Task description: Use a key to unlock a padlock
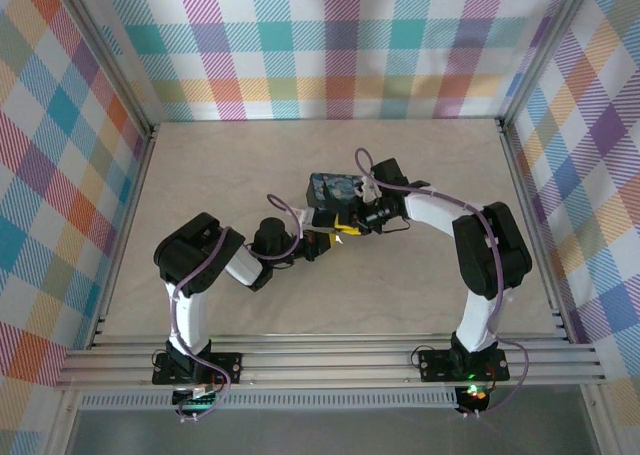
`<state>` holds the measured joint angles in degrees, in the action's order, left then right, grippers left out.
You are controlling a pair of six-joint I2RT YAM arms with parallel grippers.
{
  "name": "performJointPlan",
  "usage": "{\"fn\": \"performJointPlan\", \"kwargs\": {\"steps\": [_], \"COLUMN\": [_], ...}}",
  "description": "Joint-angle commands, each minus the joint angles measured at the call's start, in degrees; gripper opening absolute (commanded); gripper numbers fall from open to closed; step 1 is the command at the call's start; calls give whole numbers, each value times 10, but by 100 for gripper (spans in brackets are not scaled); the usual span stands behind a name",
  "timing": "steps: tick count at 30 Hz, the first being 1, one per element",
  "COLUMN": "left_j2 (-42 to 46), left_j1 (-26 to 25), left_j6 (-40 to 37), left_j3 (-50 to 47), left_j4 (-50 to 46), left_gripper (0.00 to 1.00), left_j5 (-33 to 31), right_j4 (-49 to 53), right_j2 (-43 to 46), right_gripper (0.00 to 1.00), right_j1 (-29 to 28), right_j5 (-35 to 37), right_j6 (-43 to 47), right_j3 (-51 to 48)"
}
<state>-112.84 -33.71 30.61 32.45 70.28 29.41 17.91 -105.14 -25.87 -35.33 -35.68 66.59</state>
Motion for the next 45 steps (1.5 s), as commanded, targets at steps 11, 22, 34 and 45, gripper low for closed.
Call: {"fn": "performJointPlan", "kwargs": {"steps": [11, 22, 34, 45], "left_j2": [-36, -37, -5, 0], "left_j1": [-12, -12, -23, -23], "left_j6": [-16, -18, -40, -33], "left_j3": [-28, -31, -32, -27], "left_j4": [27, 23, -28, -35], "left_gripper": [0, 0, 0, 0], "left_j5": [-37, -51, -76, -69], "right_j4": [30, 26, -91, -145], "right_j2": [7, 43, 75, 60], "right_gripper": [38, 49, 56, 57], "right_j1": [-11, -11, -54, -64], "right_j5": [-7, 33, 135, 177], "right_j6": [-66, -82, -186, -216], "right_j3": [-34, -43, -102, -104]}}
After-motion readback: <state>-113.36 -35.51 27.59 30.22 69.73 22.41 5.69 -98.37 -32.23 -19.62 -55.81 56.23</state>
